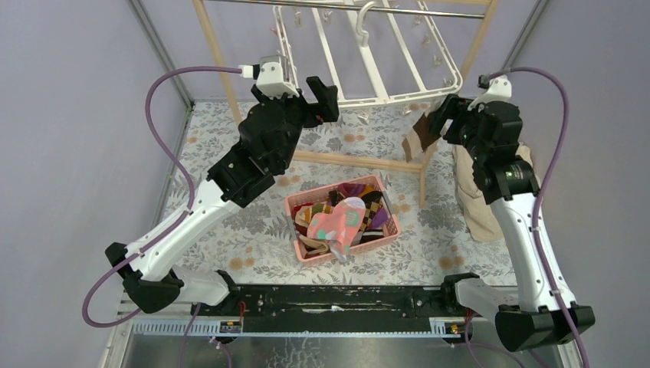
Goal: Remove the socks clipped to the hanger
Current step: Adjust the hanger on the clothesline.
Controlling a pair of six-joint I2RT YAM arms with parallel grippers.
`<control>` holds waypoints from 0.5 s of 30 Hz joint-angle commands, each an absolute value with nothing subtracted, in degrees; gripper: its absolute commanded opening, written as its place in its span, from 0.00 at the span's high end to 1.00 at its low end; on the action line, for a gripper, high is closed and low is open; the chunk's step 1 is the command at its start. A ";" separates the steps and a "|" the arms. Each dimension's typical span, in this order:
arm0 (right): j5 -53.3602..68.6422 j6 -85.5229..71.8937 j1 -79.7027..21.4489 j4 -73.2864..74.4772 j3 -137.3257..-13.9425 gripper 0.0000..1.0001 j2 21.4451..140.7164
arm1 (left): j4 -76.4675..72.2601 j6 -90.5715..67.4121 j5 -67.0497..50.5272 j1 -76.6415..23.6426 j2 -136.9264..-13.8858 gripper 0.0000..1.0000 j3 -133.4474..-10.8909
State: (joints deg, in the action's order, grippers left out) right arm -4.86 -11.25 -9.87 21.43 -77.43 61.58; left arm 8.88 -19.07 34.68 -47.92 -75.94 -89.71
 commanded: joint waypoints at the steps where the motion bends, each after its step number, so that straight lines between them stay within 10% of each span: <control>1: 9.69 -20.06 -5.46 11.86 -70.24 0.19 60.40 | 7.21 -17.82 33.10 -46.08 -76.51 0.01 -91.97; 15: 19.05 -31.04 -0.36 -7.28 -56.31 0.18 59.73 | 6.93 -18.61 29.66 -42.01 -75.76 0.01 -90.87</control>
